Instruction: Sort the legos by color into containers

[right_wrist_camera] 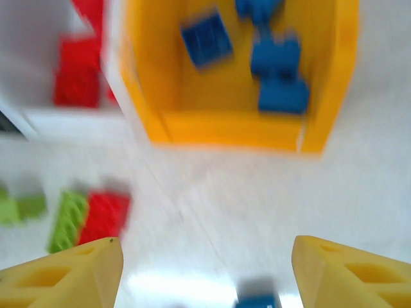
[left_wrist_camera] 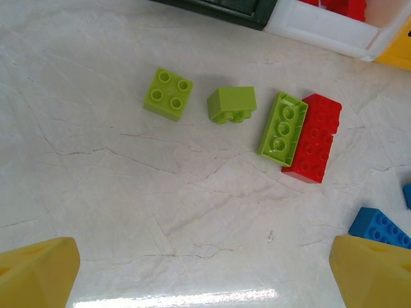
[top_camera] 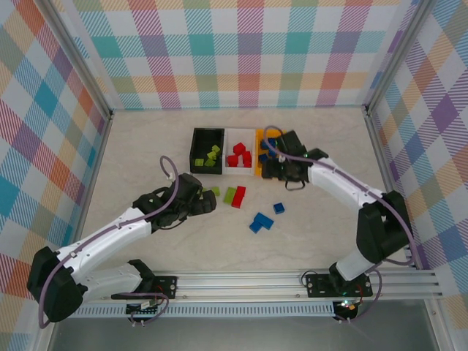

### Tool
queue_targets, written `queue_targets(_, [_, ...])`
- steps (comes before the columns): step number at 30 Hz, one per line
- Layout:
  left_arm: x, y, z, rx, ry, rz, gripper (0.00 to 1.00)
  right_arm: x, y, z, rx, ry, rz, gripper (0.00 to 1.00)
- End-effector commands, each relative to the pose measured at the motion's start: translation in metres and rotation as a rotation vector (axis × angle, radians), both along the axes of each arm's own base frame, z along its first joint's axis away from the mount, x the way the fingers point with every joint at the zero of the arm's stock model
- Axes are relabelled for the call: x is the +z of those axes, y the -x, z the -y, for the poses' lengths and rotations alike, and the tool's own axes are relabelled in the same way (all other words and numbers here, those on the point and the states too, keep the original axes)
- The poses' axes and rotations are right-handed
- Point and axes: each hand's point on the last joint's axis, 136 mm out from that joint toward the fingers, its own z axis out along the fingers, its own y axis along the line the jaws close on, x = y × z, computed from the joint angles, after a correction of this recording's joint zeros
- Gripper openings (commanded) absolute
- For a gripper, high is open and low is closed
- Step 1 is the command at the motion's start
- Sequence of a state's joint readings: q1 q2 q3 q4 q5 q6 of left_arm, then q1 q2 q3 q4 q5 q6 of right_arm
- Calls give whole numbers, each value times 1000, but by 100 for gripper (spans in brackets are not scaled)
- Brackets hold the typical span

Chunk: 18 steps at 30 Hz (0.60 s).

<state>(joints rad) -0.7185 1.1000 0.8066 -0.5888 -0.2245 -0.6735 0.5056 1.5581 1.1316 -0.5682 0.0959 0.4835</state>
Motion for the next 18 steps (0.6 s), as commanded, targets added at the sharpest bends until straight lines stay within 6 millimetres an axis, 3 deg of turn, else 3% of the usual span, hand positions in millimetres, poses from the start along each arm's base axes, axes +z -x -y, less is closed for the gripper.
queue_targets(1, [-8,-2,4,-2,6,-17,100,-54,47,11,-20,22,-188,71])
queue_targets(5, [-14,-4,8,-11,0,-34,100,-75,65,10,15,54,-246,71])
queue_targets(10, [-18,-4,7,-7,-8,-43,100,-85,72,4,56,99,-256,70])
queue_targets(18, [-19,-4,8,-13,-15,-49,100,-98,70,10,82,208,-261,49])
